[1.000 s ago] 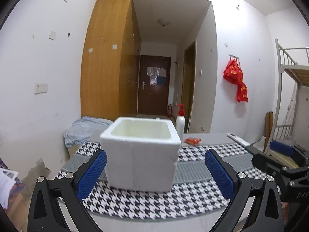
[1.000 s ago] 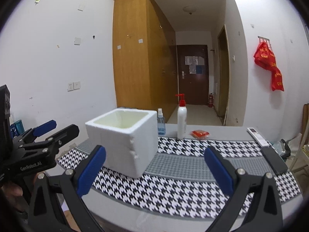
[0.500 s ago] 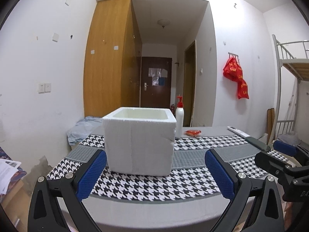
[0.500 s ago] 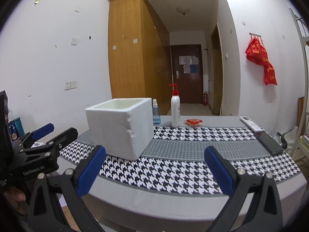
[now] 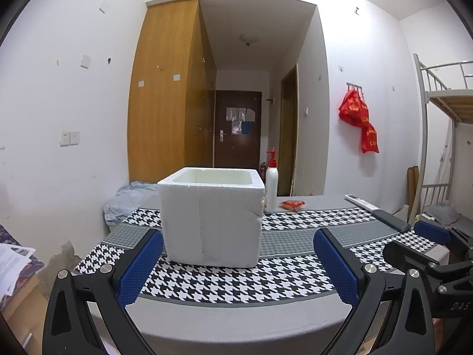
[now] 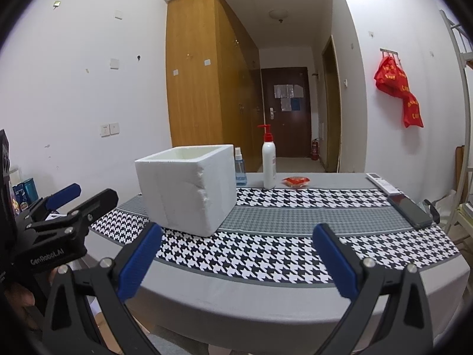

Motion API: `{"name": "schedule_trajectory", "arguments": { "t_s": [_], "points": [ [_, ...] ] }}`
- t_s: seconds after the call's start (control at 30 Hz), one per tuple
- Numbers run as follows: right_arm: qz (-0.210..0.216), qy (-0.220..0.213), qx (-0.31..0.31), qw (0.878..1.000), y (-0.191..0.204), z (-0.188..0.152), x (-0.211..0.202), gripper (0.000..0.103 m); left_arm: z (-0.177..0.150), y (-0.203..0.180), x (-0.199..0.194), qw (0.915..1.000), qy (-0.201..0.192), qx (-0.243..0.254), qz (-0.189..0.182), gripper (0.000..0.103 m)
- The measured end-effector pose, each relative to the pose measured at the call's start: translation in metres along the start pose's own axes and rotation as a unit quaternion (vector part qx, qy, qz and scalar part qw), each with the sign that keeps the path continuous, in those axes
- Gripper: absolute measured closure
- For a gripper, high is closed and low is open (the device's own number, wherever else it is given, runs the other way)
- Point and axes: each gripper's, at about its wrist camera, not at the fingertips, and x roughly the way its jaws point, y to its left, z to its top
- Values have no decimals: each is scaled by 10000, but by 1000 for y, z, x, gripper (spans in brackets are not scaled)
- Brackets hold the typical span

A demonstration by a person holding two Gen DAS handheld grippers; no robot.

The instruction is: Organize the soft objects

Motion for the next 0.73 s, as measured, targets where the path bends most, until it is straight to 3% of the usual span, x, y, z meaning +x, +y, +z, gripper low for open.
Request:
{"name": "schedule_trajectory", "arguments": {
  "t_s": [0.73],
  "points": [
    [-22, 25, 48, 10000, -4, -3, -2, 0, -2, 0, -5, 10000, 26, 22, -41, 1]
  ]
}}
